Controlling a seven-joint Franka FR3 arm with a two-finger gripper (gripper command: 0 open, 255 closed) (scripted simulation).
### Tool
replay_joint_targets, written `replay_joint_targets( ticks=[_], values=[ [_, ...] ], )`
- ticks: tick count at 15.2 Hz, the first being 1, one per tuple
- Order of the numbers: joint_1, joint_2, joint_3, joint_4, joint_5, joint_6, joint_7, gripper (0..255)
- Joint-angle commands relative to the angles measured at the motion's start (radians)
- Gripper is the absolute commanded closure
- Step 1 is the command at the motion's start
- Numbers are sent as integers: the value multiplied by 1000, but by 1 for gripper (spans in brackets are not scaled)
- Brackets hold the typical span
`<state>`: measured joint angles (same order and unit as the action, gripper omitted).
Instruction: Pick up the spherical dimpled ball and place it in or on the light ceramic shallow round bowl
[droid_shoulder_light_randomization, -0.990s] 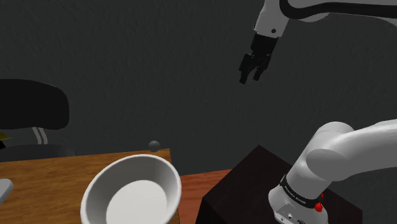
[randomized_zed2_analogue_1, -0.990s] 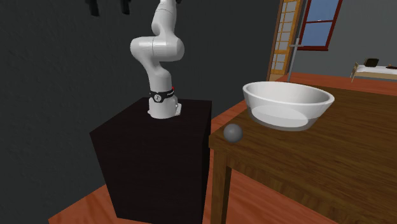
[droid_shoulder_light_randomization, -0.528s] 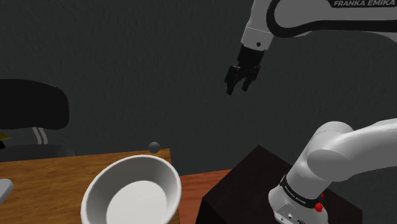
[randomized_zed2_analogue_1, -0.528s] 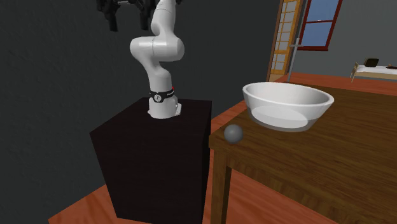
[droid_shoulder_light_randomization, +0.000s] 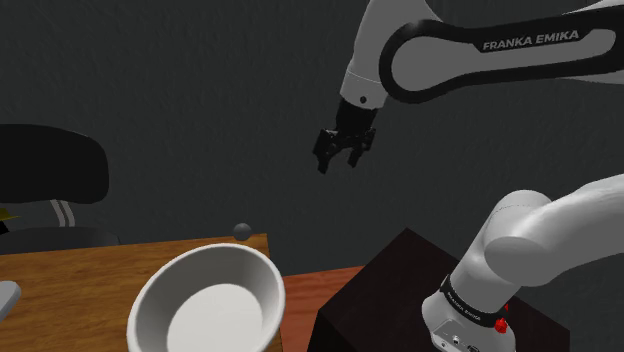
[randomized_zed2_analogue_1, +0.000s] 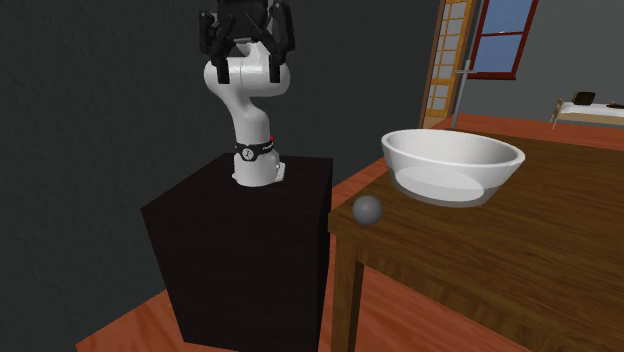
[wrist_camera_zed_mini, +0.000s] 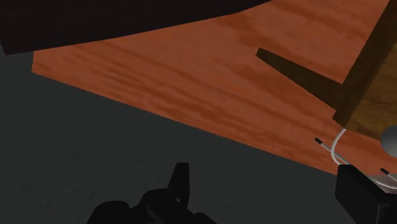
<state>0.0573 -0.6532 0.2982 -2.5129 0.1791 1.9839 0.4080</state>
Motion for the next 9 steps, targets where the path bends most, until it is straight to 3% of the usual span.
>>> replay_joint_targets(
  ticks=[1, 5, 9],
  values=[
    [2, 56, 50, 5, 13, 66, 57, 0],
    [-5, 169, 146, 29, 14, 183, 171, 0],
    [-30, 304, 247, 77, -27, 291, 303, 0]
  ],
)
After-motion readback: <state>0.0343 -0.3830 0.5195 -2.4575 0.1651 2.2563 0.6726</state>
